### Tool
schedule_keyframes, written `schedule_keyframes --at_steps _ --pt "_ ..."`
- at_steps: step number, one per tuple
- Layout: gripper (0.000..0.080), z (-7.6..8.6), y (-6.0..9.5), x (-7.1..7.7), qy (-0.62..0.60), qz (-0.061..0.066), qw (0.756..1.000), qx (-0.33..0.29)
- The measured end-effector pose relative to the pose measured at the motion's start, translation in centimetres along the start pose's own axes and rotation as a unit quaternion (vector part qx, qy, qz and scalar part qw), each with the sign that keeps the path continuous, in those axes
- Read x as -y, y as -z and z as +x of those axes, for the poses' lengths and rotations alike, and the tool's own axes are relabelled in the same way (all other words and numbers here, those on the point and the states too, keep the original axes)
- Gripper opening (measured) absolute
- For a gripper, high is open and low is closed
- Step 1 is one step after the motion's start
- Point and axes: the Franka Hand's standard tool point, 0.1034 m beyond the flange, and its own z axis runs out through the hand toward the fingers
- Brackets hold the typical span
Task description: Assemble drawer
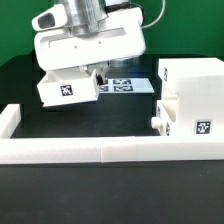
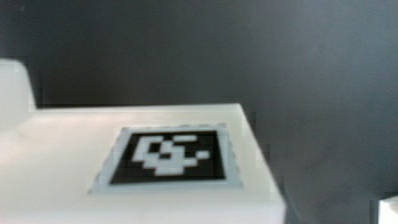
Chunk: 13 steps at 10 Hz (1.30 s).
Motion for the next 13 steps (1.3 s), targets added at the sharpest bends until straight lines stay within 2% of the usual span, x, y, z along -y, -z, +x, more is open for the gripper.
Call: schedule_keyframes --at_steps 2,3,5,8,9,13 --pt "0.0044 -0.1 -0.1 0.0 0.012 -0.001 1.0 0.001" --pt "0.0044 -0.1 -0.1 0.0 0.064 -0.001 0.998 0.001" --pt "0.0044 0.9 0.2 0.3 0.186 -0.014 0.983 0.002" --pt "0.0044 3.0 0.6 0.8 0.347 -0.021 0.937 0.016" --pt "0.0044 3.0 0.8 0.5 0.362 -0.021 0.932 0.015" --pt "0.0044 2.8 0.5 0.2 0.497 -0.018 0.867 0.021"
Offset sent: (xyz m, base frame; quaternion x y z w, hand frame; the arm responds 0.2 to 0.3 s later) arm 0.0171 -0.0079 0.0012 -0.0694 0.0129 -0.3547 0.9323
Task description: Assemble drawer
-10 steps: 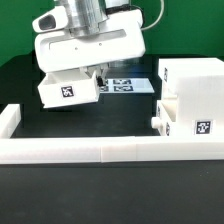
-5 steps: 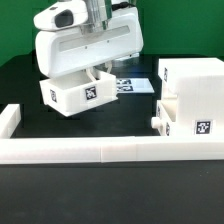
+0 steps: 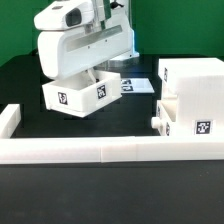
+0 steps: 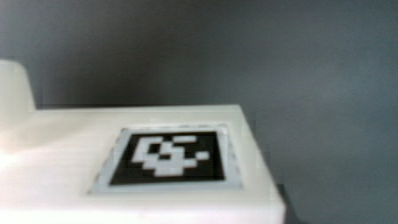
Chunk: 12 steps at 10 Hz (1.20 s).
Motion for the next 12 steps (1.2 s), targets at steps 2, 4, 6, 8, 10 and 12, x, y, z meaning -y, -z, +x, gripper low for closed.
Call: schedule_keyframes --at_steps 2,4,6,8,10,12 --pt "0.0044 0.1 0.2 -0.7 0.129 -0.011 0.992 0.011" --pt "0.0044 0.9 0.3 -1.2 0.215 -0.017 0.976 0.022" --pt "0.0044 1.4 0.4 -1.5 0.299 -0.02 0.953 0.036" --pt "0.0044 0.9 0.4 -1.6 0.351 -0.017 0.935 0.039" --pt "0.0044 1.0 0.4 -1.6 0.356 -0.017 0.934 0.04" --pt "0.0044 2.3 0.3 -2.2 0.357 -0.023 0.933 0.036"
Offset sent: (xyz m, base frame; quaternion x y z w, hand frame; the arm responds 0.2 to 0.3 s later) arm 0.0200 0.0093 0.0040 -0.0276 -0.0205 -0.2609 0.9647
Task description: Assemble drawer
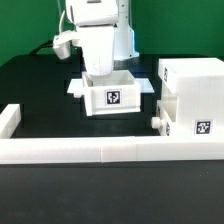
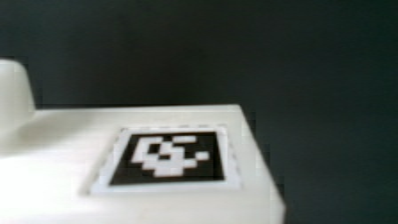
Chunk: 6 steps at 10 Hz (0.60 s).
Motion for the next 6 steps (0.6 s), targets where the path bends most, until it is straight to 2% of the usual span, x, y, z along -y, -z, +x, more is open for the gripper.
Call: schedule_keyframes --at_steps 3,5,6 --pt "0.0044 1.5 -0.5 -1.9 0.009 -0.007 1.0 -0.005" --pt "0.0044 2.7 -0.9 -2.1 -0.014 -0.005 1.0 -0.009" --pt "0.0044 2.4 -0.9 -2.1 -0.015 -0.005 1.0 -0.009"
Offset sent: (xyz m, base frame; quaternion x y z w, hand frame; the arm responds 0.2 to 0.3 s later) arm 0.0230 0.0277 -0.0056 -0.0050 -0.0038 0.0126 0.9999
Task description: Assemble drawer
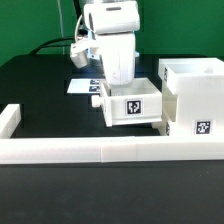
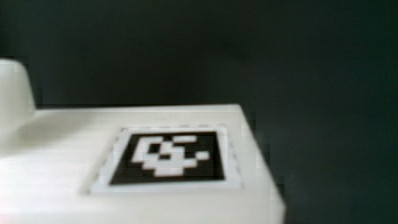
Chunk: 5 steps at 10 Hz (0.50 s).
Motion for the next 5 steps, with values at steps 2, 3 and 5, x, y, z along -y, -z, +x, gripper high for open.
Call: schedule_keyframes --at_steps 2,3,5 --pt "0.0044 0.01 -0.09 0.18 -0.001 0.003 1.0 0.0" --pt "0.0044 0.41 -0.07 0.16 -0.003 -0.004 1.0 0.0" --pt "0.0044 0.9 0.08 -0.02 -0.006 -0.005 1.0 0.0"
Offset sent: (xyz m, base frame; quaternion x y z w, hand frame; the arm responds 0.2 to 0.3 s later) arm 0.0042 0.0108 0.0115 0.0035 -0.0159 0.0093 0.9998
